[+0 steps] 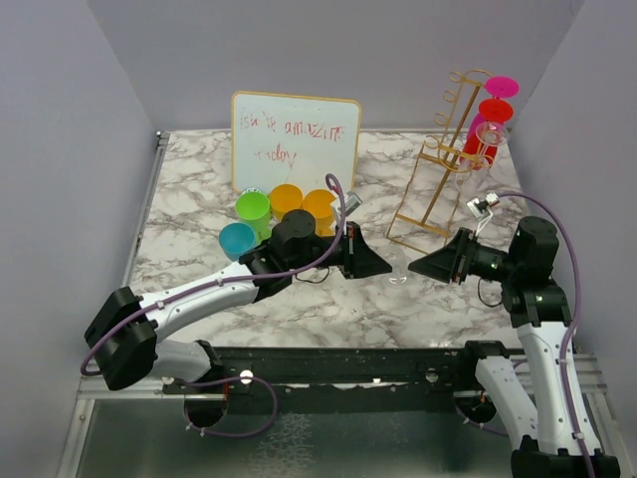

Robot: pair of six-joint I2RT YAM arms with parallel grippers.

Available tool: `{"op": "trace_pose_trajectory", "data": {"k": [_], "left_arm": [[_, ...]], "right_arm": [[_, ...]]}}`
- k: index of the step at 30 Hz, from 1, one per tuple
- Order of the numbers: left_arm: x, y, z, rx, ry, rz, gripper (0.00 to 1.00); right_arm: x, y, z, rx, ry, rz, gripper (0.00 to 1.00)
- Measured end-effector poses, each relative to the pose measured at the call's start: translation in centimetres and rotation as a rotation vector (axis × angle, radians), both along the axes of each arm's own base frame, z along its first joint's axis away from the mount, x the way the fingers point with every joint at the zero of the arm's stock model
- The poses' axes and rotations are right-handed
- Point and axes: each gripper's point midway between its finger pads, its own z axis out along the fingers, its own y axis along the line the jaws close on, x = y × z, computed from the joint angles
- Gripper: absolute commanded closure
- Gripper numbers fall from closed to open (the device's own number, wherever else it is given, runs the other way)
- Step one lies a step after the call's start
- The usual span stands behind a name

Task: Take the wine glass off the wine glass rack
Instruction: Place the wine glass at the center of the board.

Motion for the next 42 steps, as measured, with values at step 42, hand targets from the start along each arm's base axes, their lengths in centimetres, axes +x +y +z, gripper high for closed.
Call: {"op": "trace_pose_trajectory", "data": {"k": [42], "left_arm": [[-1.3,2.1,1.6,0.017,-0.105,-0.012,1.00]], "right_arm": [[-1.4,1.2,0.7,0.026,0.003,0.143,0.62]]}}
